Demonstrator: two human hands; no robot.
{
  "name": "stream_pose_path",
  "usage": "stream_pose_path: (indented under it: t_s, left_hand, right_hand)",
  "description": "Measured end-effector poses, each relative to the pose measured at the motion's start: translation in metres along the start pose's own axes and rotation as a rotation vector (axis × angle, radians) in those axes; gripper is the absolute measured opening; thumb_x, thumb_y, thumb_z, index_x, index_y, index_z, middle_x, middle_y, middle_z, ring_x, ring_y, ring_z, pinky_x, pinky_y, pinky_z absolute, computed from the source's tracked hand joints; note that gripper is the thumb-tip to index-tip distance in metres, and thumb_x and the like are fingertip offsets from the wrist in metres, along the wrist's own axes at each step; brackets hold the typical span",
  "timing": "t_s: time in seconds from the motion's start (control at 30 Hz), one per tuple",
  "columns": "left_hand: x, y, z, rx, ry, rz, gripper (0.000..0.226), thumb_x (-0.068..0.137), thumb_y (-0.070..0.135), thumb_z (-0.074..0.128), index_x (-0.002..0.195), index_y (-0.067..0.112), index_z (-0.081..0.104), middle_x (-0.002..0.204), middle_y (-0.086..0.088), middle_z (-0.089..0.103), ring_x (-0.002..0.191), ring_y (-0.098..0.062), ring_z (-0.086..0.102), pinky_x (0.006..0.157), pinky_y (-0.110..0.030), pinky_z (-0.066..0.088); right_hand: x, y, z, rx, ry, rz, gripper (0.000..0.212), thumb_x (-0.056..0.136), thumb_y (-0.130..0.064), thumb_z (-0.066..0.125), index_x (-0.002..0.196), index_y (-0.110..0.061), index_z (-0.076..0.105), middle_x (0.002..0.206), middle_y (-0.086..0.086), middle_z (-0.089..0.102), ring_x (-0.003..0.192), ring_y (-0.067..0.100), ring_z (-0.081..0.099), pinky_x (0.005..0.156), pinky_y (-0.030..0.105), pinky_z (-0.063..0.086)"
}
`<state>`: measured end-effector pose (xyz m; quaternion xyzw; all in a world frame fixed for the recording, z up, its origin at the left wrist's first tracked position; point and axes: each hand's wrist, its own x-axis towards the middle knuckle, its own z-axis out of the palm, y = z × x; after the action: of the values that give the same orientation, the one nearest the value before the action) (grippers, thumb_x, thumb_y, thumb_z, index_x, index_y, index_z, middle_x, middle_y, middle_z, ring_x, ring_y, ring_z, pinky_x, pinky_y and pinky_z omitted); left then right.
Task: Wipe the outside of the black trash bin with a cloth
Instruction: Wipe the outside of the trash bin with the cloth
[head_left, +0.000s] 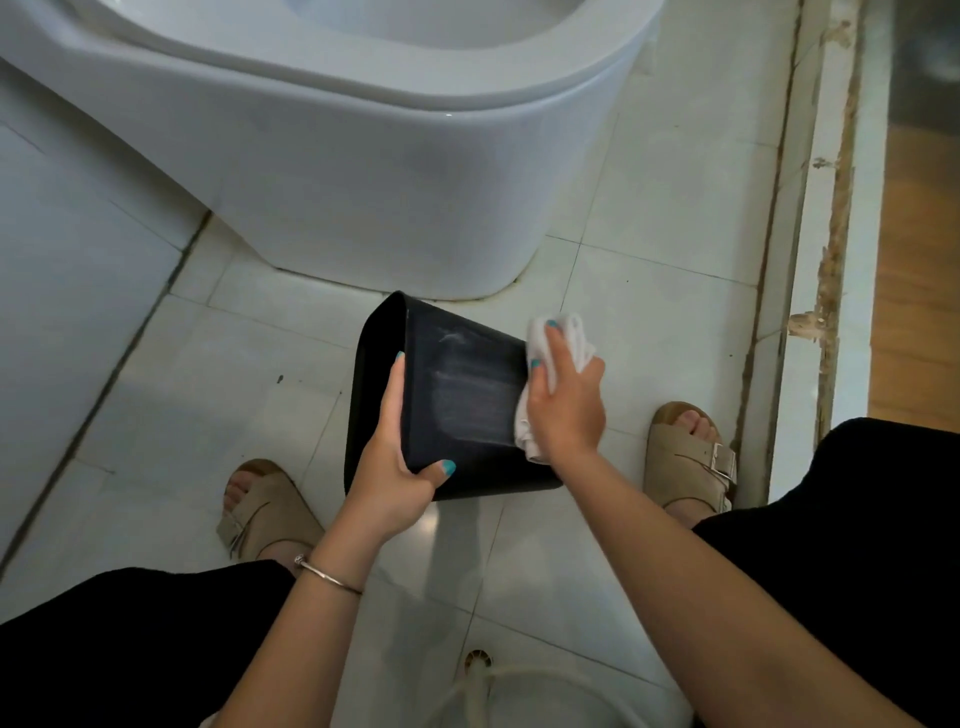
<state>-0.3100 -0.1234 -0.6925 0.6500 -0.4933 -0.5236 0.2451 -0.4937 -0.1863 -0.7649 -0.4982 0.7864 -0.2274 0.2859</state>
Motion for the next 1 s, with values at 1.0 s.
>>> stream_pose_path:
  t_s: [1.0]
  left_hand:
    - [-0.002, -0.001, -0.014, -0.011, 0.036, -0.024, 0.11, 0.085, -0.008, 0.065, 0.148, 0.053, -0.001, 0.144, 0.032, 0.024, 0.13, 0.003, 0.032, 0.092, -0.011, 0.039]
  right_hand:
    - [0.003, 0.016, -0.001, -0.067, -0.096, 0.003, 0.046, 0.097, -0.039, 0.041, 0.139, -0.055, 0.03, 0.135, 0.004, 0.03, 0.077, 0.02, 0.048, 0.069, 0.032, 0.047]
